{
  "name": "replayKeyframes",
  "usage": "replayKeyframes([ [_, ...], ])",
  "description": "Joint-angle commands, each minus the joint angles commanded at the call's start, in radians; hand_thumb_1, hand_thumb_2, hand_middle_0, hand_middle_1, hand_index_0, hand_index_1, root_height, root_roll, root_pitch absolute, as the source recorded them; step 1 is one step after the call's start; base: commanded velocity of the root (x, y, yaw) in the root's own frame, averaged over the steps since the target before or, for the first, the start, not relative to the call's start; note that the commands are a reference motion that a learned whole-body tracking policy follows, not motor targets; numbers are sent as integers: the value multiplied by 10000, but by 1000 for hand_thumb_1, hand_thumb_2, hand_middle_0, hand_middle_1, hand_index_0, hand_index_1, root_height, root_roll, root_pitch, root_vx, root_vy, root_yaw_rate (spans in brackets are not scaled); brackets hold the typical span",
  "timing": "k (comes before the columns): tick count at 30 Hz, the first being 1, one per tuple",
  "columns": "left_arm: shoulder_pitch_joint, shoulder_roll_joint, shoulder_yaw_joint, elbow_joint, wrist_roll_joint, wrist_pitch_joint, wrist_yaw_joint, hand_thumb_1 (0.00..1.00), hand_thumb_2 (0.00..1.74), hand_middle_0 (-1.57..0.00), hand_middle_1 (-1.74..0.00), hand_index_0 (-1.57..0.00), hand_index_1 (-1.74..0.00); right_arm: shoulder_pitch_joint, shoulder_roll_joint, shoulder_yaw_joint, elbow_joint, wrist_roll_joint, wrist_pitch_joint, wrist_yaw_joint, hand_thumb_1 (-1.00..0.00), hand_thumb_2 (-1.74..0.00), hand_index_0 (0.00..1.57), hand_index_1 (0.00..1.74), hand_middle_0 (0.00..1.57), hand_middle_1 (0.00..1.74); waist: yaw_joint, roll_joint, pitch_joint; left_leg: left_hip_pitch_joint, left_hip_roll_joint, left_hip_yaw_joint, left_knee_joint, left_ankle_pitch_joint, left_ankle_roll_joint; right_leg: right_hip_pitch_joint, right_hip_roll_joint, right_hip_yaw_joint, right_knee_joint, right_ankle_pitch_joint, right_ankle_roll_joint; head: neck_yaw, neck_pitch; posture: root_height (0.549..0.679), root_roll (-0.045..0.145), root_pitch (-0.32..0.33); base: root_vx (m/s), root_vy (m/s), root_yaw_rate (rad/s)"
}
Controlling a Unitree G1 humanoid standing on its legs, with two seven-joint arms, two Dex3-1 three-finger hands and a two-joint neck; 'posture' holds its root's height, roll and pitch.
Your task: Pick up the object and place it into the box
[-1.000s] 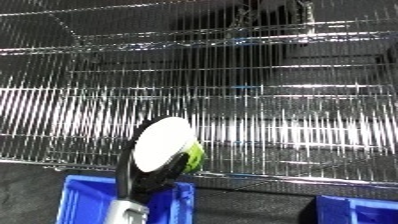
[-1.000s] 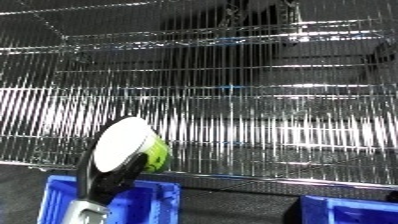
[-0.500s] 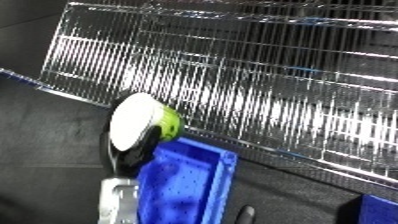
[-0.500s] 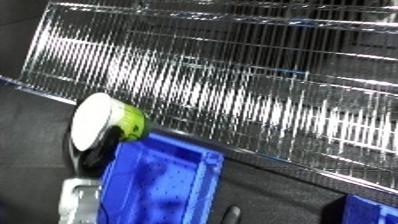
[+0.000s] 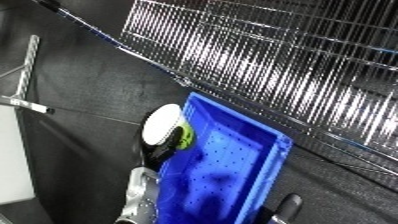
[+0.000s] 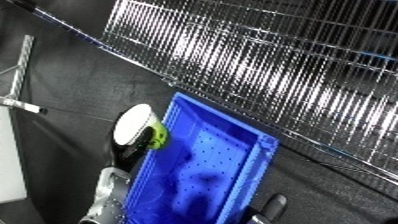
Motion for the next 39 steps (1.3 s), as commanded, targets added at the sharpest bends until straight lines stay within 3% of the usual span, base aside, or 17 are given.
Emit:
replayKeyframes([
  [7,-67,174,94,1412,100,333,-448,400,696,-628,-696,-628,-696,-32,-102,97,65,-49,34,218,0,0,0,0,0,0,-54,-204,27,61,50,-7,-128,35,-24,130,68,48,-252,38,-3,53,-56,648,34,28,12,12,-13],
  [15,-89,229,-65,2229,533,520,-778,0,0,0,0,0,0,-68,-88,132,128,-109,153,311,0,0,0,0,0,0,-96,-238,46,172,36,-21,-234,20,-23,274,54,52,-482,105,11,369,-173,650,34,25,8,8,-1],
  [26,16,261,-384,2976,886,1817,-1276,0,0,0,0,0,0,-118,-132,149,15,-51,226,197,0,0,0,0,0,0,-220,-134,-16,260,10,34,-313,8,-16,391,36,80,-815,244,75,1224,-82,652,33,27,-18,-5,-33],
  [32,134,141,-628,3177,1015,2360,-1819,0,0,0,0,0,0,-211,-218,107,-47,-222,282,89,0,0,0,0,0,0,-401,98,-48,265,2,154,-206,-23,10,342,-17,157,-847,289,103,1958,89,652,34,26,-45,29,-110],
  [39,88,-35,-1240,2967,1697,2580,-2010,0,0,0,0,0,0,-422,-291,111,-103,-343,358,-101,0,0,0,0,0,0,-580,359,-113,208,21,359,-107,-29,14,210,-56,264,-931,466,196,3268,338,652,32,29,-48,29,-136],
])
